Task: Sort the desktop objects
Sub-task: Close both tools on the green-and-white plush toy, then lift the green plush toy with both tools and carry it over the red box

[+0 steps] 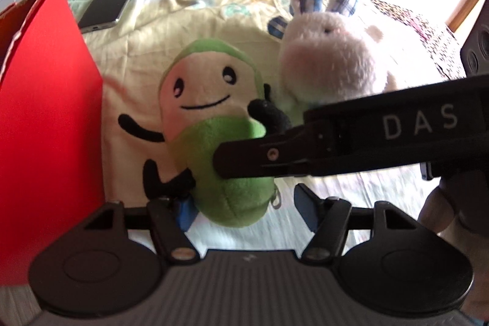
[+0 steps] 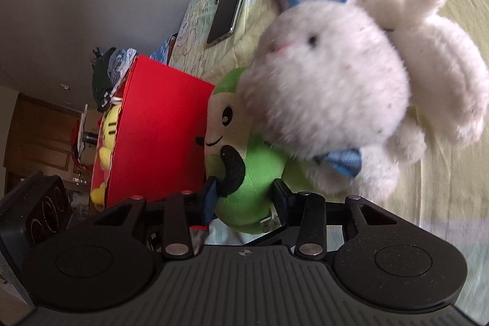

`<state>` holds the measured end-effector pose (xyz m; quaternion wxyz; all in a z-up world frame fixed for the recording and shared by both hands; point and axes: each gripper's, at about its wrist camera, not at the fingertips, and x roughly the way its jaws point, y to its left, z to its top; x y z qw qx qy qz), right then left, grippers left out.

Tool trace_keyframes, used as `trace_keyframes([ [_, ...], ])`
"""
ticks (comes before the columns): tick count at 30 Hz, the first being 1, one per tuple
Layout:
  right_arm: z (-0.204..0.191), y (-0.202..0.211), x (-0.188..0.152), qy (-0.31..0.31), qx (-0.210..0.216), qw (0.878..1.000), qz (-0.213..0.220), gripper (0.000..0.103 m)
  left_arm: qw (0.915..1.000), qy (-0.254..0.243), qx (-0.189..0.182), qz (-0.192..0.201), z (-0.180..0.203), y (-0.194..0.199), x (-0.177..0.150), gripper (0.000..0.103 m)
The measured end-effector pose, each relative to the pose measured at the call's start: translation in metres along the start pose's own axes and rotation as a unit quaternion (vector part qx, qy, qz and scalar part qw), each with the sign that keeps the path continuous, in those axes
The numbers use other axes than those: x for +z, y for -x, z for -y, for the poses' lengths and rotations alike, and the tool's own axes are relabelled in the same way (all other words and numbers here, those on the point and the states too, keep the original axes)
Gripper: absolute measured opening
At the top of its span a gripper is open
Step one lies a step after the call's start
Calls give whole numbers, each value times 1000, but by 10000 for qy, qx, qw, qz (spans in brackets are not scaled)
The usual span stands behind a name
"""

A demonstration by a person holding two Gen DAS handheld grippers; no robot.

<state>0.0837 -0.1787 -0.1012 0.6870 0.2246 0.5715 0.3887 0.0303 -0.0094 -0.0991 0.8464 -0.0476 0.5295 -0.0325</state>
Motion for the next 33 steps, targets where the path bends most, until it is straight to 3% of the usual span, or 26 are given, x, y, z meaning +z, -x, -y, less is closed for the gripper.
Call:
trace_keyframes([
  [7,-8,13,-24,216,-40,9992,-337,43,9988,-465,-179,-35,12,23,-33,68],
  [14,-8,13,-53,163,-35,9980,-611,46,9979,-557,-309,-122,12,36,-55,68],
  [21,-10,12,-63,-22,-160,9988,-452,56,9952,-872,-419,-130,22,44,-72,68],
  [23,-12,9,-65,-27,-217,9988,-430,56,9945,-961,-408,-94,25,46,-74,74],
  [27,-8,13,-69,-106,-277,9990,-344,57,9952,-905,-384,-21,23,52,-75,75],
  [33,6,22,-62,-549,-202,9983,48,60,9972,-638,-284,275,7,59,-57,86],
])
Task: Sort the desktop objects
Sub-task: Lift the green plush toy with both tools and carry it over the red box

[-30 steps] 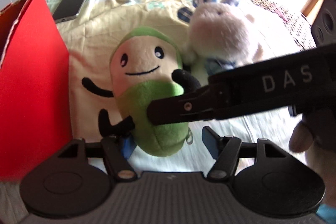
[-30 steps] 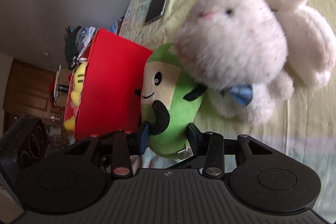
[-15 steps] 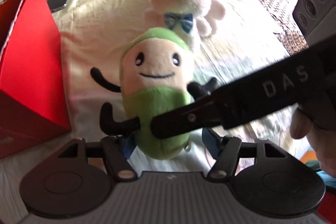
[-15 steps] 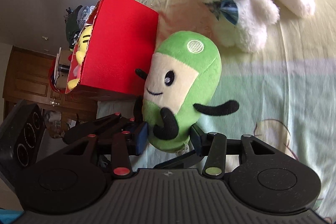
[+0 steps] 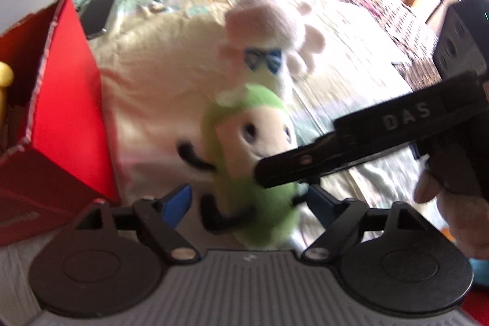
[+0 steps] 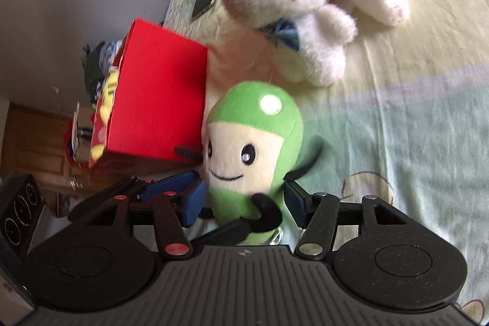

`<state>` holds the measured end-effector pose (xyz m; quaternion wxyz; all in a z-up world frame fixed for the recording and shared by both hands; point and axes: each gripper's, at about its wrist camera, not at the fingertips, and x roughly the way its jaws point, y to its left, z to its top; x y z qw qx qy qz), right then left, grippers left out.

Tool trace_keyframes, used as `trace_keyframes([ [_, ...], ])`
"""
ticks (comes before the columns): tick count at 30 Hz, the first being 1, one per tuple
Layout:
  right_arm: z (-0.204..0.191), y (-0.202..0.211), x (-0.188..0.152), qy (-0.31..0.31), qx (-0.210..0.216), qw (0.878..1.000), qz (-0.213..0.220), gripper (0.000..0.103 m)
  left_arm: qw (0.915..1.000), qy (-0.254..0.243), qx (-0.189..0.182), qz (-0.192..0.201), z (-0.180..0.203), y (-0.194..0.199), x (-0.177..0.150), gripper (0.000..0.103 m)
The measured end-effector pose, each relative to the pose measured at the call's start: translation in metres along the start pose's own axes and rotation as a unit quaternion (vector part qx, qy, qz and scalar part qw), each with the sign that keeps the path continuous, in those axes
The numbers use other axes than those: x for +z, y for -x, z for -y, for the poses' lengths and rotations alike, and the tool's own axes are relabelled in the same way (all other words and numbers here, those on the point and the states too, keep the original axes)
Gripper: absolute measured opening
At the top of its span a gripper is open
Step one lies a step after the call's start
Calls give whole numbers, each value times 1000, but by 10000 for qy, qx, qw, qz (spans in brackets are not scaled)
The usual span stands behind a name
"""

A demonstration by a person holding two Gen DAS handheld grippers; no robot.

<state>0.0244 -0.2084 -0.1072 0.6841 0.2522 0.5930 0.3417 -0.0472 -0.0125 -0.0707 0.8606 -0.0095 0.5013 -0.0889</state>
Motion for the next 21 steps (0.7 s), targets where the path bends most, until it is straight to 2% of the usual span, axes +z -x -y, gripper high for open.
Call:
trace_keyframes([
  [2,6,-1,4,-212,-5,9998,36,63,9999,98,68,39,-5,-5,8,86],
  [4,8,-4,5,-232,-6,9997,-6,63,9997,251,-48,-56,-10,-14,15,86],
  [6,6,-8,6,-185,-14,9998,-66,63,9989,391,-216,-155,-13,-20,18,81],
  [9,10,-17,9,-303,24,9993,-221,71,9981,475,-233,-324,-15,-31,18,79],
  [11,14,-22,10,-409,144,9985,-329,70,9965,545,-310,-545,-15,-42,17,71],
  [21,7,-25,14,-160,180,9987,-450,66,9967,551,-194,-561,-10,-43,18,68],
])
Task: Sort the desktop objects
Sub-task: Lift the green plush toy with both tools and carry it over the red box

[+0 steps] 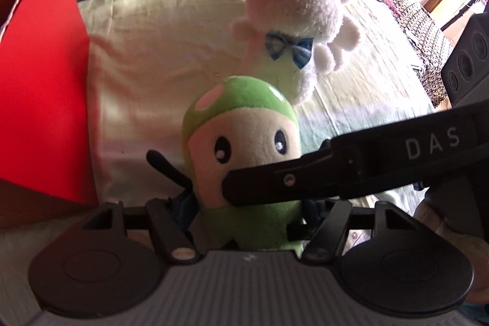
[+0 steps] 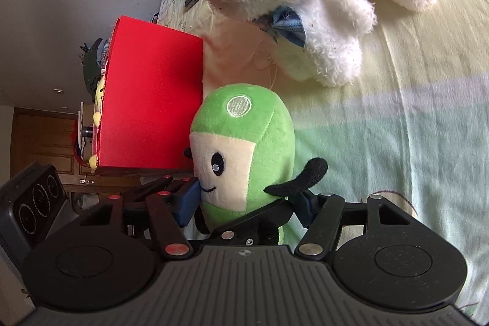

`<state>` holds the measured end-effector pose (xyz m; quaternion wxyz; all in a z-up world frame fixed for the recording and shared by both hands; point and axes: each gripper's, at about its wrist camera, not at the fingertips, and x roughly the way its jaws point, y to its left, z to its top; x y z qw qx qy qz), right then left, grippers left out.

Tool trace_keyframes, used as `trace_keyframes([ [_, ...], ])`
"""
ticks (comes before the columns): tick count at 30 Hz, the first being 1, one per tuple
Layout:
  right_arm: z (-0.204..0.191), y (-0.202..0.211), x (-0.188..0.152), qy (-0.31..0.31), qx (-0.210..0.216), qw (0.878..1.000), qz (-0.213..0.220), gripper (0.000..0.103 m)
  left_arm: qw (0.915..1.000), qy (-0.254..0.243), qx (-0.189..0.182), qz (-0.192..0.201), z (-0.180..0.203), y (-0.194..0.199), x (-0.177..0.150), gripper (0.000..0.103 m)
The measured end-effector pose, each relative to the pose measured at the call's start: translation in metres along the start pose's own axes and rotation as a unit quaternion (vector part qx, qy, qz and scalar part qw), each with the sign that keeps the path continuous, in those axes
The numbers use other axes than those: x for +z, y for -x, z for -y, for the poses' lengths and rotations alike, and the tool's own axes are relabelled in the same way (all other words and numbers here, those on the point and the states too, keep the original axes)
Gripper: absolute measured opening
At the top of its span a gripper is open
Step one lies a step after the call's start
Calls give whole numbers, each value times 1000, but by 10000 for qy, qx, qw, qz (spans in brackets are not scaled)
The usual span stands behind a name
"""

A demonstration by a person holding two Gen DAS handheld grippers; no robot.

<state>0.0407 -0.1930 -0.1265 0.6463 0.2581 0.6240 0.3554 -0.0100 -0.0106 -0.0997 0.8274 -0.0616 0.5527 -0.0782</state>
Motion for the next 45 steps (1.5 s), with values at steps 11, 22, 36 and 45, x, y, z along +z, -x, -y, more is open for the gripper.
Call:
trace_keyframes([
  [11,-5,21,-23,-191,-38,9988,455,66,9970,-742,-132,184,15,15,-4,68],
  [22,-74,33,-60,133,-67,9889,1476,65,9833,-1554,-389,863,-11,88,-13,68],
  [36,-189,-4,-49,1224,-107,9629,2401,65,9664,-1534,-459,2012,-92,177,-2,69],
  [45,-223,-45,-19,1509,-369,9592,2364,65,9720,-817,-598,2119,-157,178,18,70],
])
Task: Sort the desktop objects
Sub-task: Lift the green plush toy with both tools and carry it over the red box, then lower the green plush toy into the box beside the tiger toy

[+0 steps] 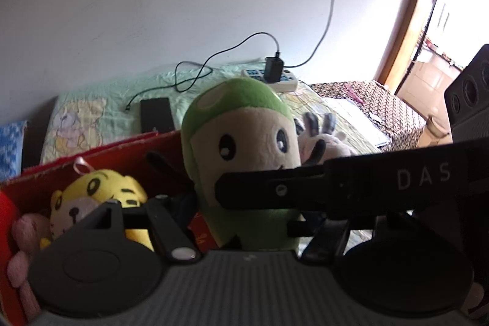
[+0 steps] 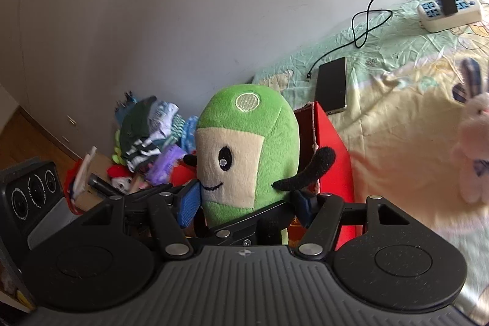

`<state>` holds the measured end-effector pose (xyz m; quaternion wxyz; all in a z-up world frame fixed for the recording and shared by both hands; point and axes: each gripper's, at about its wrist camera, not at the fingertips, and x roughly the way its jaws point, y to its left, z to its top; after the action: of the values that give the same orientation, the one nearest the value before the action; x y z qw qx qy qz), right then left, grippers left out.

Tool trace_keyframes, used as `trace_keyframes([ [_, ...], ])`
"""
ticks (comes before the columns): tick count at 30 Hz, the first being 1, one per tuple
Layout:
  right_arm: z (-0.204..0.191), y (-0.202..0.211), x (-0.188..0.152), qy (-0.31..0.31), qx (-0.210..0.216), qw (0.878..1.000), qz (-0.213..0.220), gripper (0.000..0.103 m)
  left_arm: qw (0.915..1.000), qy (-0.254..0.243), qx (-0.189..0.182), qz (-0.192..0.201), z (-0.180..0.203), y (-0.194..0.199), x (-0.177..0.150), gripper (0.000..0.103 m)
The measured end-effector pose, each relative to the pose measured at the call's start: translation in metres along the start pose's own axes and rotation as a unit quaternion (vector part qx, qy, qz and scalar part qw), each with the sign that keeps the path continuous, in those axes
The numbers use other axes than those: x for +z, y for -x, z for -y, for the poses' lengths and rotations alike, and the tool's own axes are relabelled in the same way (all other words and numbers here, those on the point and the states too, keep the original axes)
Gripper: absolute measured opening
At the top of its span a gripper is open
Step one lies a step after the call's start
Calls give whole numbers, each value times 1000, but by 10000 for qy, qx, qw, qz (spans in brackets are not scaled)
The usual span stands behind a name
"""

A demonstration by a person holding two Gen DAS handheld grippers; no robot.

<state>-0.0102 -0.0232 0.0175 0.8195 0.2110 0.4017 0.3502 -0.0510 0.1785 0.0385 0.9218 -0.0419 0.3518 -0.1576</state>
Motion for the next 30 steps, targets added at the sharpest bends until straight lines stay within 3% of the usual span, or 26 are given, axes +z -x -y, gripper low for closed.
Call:
trace_keyframes([
  [5,-5,-33,0,183,-310,9987,-350,64,9989,418,-76,-221,-30,-19,-11,70],
  [15,-18,-79,-3,773,-975,9858,-1131,64,9961,532,-62,-698,-56,-43,-31,69],
  [30,-28,-86,-7,893,-1347,9810,-1070,66,9948,568,-240,-812,-68,-47,-32,73],
])
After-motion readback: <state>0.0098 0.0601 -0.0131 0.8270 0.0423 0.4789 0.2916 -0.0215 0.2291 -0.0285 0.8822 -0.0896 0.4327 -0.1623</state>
